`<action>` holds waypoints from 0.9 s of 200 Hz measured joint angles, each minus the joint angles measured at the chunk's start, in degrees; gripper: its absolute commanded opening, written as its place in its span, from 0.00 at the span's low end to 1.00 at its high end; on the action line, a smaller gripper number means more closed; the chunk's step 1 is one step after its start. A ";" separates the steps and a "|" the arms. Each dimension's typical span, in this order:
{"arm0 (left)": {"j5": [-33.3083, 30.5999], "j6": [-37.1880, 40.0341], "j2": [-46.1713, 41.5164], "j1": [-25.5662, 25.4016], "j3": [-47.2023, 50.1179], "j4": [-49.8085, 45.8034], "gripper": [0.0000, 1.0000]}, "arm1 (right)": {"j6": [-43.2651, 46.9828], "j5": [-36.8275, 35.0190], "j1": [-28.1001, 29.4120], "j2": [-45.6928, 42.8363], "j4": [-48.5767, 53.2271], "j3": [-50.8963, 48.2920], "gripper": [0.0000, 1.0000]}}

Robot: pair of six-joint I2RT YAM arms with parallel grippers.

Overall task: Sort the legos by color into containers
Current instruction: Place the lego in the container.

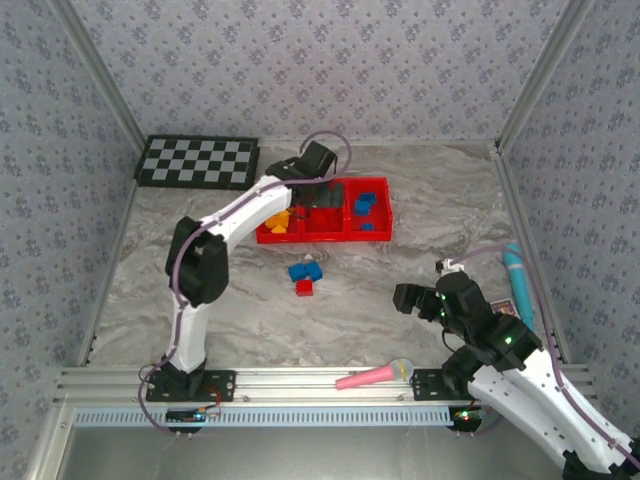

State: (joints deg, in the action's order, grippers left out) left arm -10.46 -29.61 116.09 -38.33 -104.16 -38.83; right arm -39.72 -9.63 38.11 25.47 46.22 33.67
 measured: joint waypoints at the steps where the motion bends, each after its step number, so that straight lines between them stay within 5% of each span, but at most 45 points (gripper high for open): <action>1: 0.00 0.00 -0.28 -0.04 0.22 0.02 1.00 | -0.04 -0.02 0.00 0.00 0.00 0.00 1.00; 73: -2.43 -5.11 -28.48 -11.02 34.27 9.16 1.00 | -0.59 0.04 -0.04 0.11 -0.96 0.00 1.00; 122: -3.67 -13.46 -29.75 -15.47 48.98 8.39 0.99 | -1.03 1.11 -0.11 2.38 -3.23 0.00 1.00; 180: -4.07 -23.21 -24.17 -17.97 50.31 10.45 0.85 | -1.46 1.79 -0.11 2.56 -4.15 0.00 1.00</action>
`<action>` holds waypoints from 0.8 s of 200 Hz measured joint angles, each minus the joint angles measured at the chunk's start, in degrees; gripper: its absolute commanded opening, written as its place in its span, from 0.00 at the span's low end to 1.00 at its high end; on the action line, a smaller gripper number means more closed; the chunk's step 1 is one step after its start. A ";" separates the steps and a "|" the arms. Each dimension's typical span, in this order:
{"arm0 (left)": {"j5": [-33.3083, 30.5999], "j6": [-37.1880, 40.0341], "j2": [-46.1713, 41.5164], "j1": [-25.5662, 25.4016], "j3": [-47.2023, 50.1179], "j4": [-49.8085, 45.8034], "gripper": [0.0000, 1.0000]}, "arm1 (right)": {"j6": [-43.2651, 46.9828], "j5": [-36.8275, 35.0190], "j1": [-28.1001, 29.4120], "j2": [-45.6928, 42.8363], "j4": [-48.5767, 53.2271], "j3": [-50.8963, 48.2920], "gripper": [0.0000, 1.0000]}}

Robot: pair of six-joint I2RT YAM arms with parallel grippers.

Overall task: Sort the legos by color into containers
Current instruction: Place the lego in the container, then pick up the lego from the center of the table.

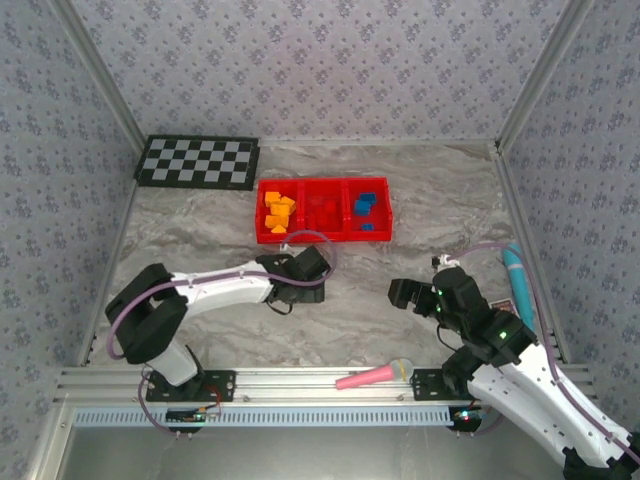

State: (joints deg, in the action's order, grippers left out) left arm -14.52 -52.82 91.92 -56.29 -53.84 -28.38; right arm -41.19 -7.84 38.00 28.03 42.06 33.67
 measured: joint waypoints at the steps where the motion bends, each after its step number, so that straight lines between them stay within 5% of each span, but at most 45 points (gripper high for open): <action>1: 0.00 0.00 0.11 0.00 0.00 0.04 0.84 | 0.00 0.00 0.00 0.00 0.00 0.00 1.00; 47: -0.09 -3.45 3.37 0.00 -0.37 1.55 0.73 | -0.02 0.20 0.00 -0.35 0.20 0.00 1.00; 70: -0.11 -4.35 3.80 0.17 -0.63 2.78 0.57 | -0.42 0.20 0.00 -1.44 0.66 0.00 1.00; 160: -0.07 -4.09 6.82 2.54 -2.58 3.10 0.44 | -1.07 0.42 0.00 -1.64 1.11 -0.04 1.00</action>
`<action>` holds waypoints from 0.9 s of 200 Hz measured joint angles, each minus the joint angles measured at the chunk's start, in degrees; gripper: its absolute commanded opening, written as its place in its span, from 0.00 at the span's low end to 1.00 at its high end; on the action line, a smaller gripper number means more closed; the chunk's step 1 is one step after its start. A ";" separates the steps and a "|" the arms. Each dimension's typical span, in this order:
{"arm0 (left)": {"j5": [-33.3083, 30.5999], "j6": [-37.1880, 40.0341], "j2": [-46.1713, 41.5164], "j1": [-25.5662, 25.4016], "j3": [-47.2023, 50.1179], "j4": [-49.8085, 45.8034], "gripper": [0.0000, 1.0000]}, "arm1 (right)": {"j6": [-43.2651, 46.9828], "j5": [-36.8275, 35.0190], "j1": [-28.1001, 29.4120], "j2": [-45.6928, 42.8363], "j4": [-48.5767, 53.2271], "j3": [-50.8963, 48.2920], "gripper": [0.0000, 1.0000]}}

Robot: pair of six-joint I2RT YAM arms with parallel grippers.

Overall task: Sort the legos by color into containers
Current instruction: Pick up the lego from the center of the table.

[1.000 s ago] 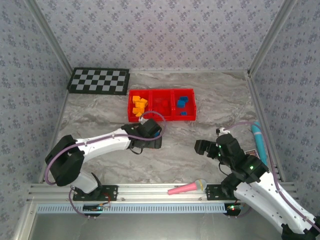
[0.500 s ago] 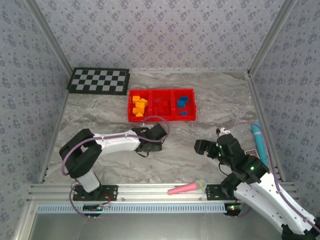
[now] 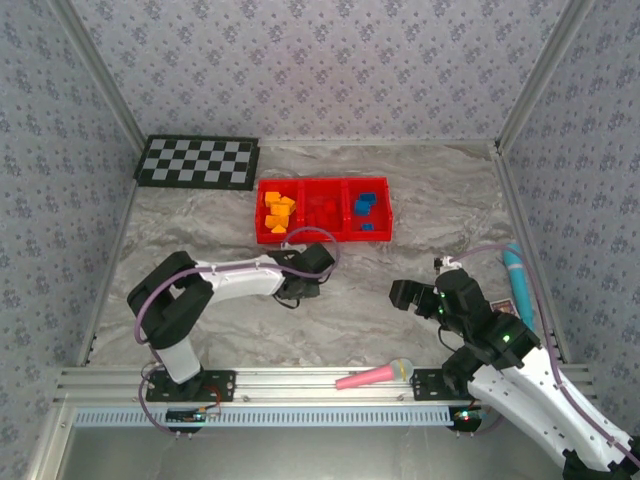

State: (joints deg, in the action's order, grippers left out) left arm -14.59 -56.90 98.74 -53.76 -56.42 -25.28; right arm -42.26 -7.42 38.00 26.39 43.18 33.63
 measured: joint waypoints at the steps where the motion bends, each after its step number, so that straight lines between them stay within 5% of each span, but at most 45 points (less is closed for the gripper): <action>1: 0.00 0.07 0.00 0.07 0.00 -0.02 0.44 | 0.00 0.00 0.00 0.00 0.00 0.00 1.00; 40: 0.00 1.40 -0.52 0.42 0.00 -0.02 0.33 | 0.02 0.39 0.00 0.00 0.17 0.00 1.00; 111: -6.23 9.20 -10.34 -2.51 -5.60 -9.05 0.36 | 1.38 0.83 -0.63 5.68 -1.51 0.00 1.00; 180: -4.22 23.63 -2.29 9.49 -27.93 -13.81 0.37 | 1.68 0.79 -2.29 9.57 -5.70 -0.44 1.00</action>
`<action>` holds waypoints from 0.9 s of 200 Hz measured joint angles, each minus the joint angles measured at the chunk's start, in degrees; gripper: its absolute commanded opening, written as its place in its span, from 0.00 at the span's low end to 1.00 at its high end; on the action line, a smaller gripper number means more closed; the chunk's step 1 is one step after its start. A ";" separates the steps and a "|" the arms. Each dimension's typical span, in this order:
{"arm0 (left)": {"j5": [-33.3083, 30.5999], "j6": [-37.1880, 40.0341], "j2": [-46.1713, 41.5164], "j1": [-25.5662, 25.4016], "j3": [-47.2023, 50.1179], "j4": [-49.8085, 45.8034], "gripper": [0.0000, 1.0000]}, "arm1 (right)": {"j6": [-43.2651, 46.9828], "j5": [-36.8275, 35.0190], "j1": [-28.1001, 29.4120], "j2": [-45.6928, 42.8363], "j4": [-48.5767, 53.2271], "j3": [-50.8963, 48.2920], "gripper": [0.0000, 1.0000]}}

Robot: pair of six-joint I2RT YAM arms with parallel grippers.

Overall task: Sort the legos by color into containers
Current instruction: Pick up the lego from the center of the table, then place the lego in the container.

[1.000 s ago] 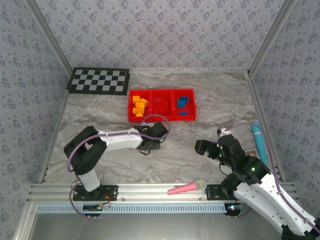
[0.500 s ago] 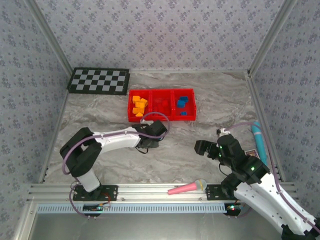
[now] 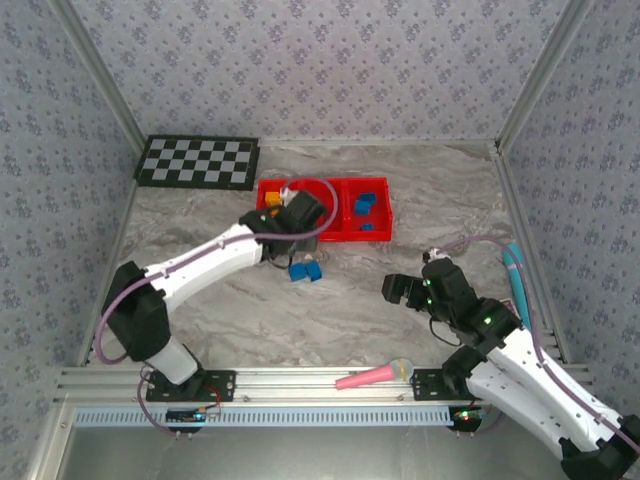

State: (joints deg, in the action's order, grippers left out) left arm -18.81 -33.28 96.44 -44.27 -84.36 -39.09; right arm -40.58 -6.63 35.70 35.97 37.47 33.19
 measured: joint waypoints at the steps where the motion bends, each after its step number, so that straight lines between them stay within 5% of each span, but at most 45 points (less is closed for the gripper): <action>1: 0.07 0.28 0.42 0.22 -0.63 -0.17 0.37 | 0.02 0.00 -0.02 0.04 0.02 0.00 1.00; 59: 1.22 8.66 19.37 2.45 -23.26 -6.27 0.37 | 0.39 0.46 -2.89 -0.33 0.68 -0.33 1.00; 134: 3.02 9.90 37.51 4.96 -46.07 -12.63 0.44 | 2.51 1.81 -4.96 -8.94 4.24 -0.92 1.00; 157: 3.15 9.99 40.70 6.01 -50.49 -14.58 0.52 | 2.56 2.40 -5.27 -10.29 4.83 -1.79 1.00; 180: 3.34 11.15 41.38 6.56 -51.25 -15.76 0.70 | 2.73 3.58 -5.27 -10.43 5.05 -2.25 1.00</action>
State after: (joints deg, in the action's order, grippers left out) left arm -15.46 -22.13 137.82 -37.71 -135.61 -54.85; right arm -37.85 -3.05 30.44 25.54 42.52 30.94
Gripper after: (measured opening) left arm 0.607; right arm 0.996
